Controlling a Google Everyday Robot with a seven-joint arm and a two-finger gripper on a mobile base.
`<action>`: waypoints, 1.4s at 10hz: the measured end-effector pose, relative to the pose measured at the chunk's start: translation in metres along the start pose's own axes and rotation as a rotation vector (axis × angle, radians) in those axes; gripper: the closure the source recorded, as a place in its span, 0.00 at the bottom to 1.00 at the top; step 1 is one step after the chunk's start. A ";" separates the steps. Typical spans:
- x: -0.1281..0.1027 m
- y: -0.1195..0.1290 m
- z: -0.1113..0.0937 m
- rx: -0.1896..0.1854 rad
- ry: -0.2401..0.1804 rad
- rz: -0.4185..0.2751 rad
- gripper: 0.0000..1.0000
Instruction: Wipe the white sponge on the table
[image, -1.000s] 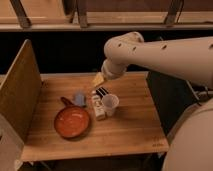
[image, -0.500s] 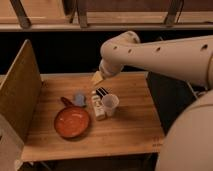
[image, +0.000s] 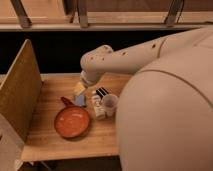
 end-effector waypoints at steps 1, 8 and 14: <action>0.001 -0.001 0.012 -0.008 0.014 0.003 0.24; 0.001 -0.018 0.080 -0.040 0.083 0.116 0.24; -0.012 -0.011 0.059 -0.069 -0.002 0.190 0.24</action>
